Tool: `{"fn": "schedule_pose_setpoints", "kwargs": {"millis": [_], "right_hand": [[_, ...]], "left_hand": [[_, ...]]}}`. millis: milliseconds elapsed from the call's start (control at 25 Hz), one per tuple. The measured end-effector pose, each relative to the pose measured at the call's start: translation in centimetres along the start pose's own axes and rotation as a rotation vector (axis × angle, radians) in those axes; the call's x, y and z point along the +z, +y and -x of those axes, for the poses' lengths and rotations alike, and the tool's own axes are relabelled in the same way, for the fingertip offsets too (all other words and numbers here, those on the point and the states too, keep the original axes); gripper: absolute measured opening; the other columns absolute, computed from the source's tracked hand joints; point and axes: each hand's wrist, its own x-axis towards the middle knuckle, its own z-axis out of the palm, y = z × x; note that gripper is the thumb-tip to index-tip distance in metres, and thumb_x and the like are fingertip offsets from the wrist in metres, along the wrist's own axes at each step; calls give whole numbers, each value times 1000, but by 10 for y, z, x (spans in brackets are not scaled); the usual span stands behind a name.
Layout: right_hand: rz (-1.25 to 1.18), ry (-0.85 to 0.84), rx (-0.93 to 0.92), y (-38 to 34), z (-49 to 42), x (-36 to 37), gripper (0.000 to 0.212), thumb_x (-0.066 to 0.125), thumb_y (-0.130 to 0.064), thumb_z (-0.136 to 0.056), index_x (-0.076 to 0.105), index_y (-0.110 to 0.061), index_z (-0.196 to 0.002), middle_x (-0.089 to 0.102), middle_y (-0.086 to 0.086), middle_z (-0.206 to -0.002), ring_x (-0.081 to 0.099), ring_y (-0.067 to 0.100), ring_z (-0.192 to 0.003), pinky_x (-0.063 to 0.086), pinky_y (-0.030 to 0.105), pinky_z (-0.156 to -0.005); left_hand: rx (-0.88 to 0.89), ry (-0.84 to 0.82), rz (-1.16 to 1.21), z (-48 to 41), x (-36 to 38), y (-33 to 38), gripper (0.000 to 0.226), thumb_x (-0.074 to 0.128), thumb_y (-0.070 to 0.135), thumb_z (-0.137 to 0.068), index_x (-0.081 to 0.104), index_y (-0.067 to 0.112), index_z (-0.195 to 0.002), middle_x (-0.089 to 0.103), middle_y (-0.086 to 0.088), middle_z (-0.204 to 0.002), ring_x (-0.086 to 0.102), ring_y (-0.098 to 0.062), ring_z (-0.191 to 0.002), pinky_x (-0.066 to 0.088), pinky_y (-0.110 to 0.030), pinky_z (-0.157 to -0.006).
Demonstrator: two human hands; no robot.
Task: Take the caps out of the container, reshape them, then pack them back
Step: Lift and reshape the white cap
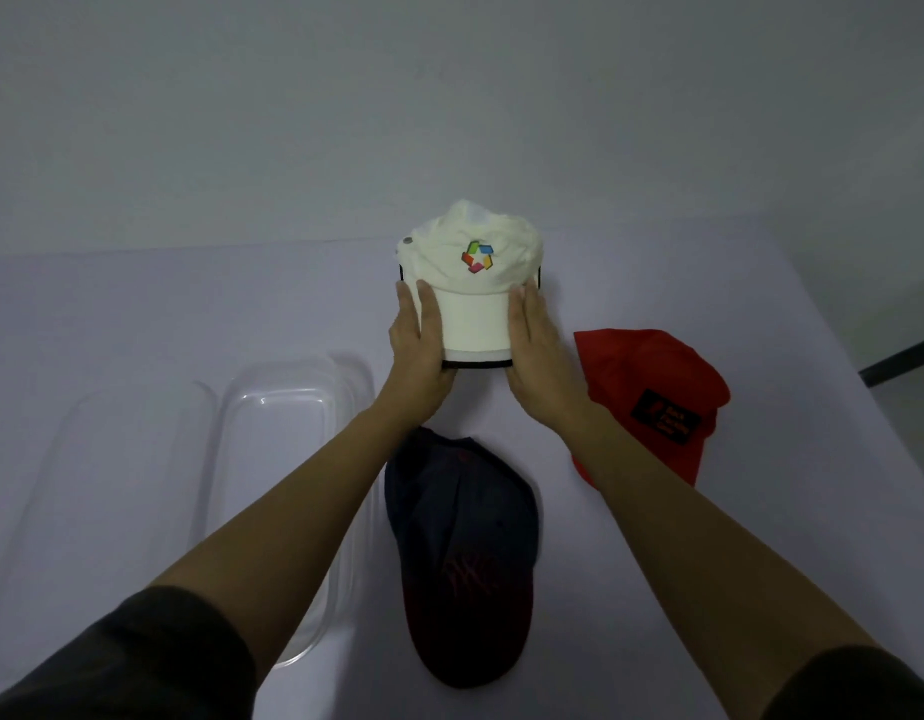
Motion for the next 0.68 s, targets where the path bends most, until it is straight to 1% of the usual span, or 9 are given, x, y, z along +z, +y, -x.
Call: {"fn": "schedule_pose_setpoints", "kwargs": {"millis": [80,160,200,280,320,360,480,560,680], "right_hand": [[-26,0,-20,1,4,7,81,49,5,-89,-9,0,-145,-7,25,-156,6,38,-146,22,50,-116],[-81,39,64,-2,4,7,84,49,9,-86,-9,-2,-146,-3,21,-157,19,35,-144,33,36,-111],[-94,75,124,-5,4,5,83,47,12,-86,-8,-1,-146,-2,20,-158,22,33,-143,32,29,-107],[-41,182,176,-12,3,1,75,43,15,-87,-3,4,-145,0,22,-157,14,31,-146,15,22,-109],[-7,247,152,-15,3,-1,71,43,16,-87,2,7,-145,4,25,-156,12,33,-145,9,26,-112],[4,289,111,-17,2,-3,69,44,18,-86,7,10,-143,9,28,-154,14,37,-144,8,32,-114],[-117,232,76,-17,-3,-4,72,43,19,-84,5,8,-144,9,28,-154,21,39,-142,27,46,-115],[-280,156,46,-18,-2,-5,76,41,14,-86,-3,0,-146,6,23,-157,21,36,-143,29,47,-114],[-524,92,30,-17,-1,-3,71,38,4,-89,0,-6,-149,16,16,-157,25,27,-142,23,40,-117]], "left_hand": [[-42,72,-20,-2,2,8,67,34,5,-98,-11,13,-147,0,-25,-156,5,-43,-143,9,-53,-118],[61,133,-134,1,6,6,72,33,0,-98,-17,28,-142,1,-26,-155,3,-43,-143,5,-51,-116],[99,159,-151,4,6,5,73,34,-1,-97,-16,28,-143,2,-28,-155,4,-45,-143,6,-50,-114],[98,192,-191,6,11,-1,69,37,-6,-94,-3,8,-147,9,-31,-153,9,-46,-142,8,-51,-113],[90,204,-223,7,13,-3,63,39,-8,-92,6,-2,-146,13,-31,-152,13,-45,-141,11,-52,-113],[74,213,-237,8,15,-3,60,39,-9,-91,12,-7,-144,17,-31,-151,17,-44,-141,15,-52,-112],[92,245,-162,11,16,1,59,42,-10,-89,16,-12,-142,23,-32,-149,26,-44,-138,25,-51,-110],[110,250,-71,11,15,-1,60,42,-11,-88,16,-10,-142,24,-29,-149,30,-39,-138,28,-42,-110],[3,213,192,15,11,6,55,38,1,-97,16,2,-147,31,-13,-151,36,-19,-134,26,-21,-112]]}}
